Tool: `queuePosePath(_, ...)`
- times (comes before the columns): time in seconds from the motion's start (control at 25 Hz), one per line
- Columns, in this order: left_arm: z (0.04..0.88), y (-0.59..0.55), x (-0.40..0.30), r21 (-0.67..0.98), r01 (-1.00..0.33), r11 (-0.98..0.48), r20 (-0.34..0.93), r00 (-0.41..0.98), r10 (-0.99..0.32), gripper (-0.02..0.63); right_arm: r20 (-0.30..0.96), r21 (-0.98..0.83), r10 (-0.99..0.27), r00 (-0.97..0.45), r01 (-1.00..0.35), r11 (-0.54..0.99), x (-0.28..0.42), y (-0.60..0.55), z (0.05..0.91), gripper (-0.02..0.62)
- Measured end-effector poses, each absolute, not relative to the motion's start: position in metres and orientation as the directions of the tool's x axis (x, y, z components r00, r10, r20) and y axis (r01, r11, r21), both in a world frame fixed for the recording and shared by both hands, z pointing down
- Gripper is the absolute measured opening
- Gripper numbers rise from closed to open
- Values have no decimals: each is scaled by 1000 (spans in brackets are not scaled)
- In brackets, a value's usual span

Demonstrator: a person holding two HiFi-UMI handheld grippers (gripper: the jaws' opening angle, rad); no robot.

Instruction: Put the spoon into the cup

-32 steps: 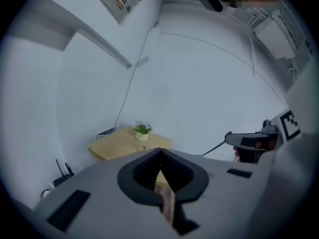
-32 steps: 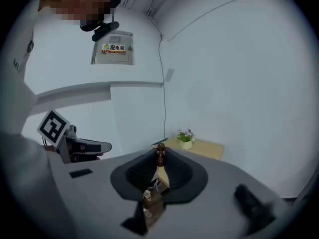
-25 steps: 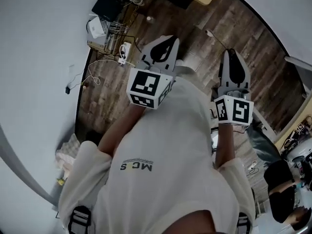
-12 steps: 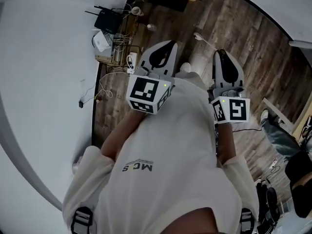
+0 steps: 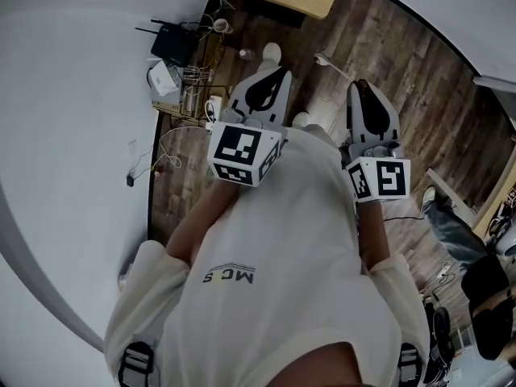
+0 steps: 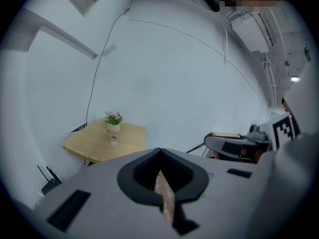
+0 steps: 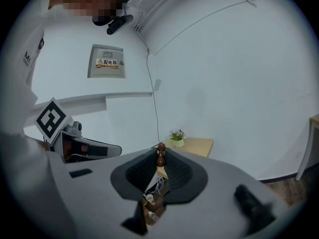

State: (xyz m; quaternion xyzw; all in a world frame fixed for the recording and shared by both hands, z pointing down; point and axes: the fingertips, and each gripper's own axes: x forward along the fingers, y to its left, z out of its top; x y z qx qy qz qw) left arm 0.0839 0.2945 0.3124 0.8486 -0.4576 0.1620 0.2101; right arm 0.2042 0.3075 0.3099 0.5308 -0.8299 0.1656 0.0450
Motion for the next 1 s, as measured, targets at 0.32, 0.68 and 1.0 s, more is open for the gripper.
queuePosePath(0.32,313,151,67,204,-811,-548,449,575,-684,11,303,-136,-864,-402,-915,379,172,179,309,60)
queuePosePath(0.68,321,11,14,237,-796,-557,445,598,-666,11,364,-135,-853,-373,-928,348,125,36,323,60)
queuePosePath(1.0,342,-55,-24,274,-803,-529,457,593,-663,11,397,-82,-857,-330,-942,325,101,-45,337,60)
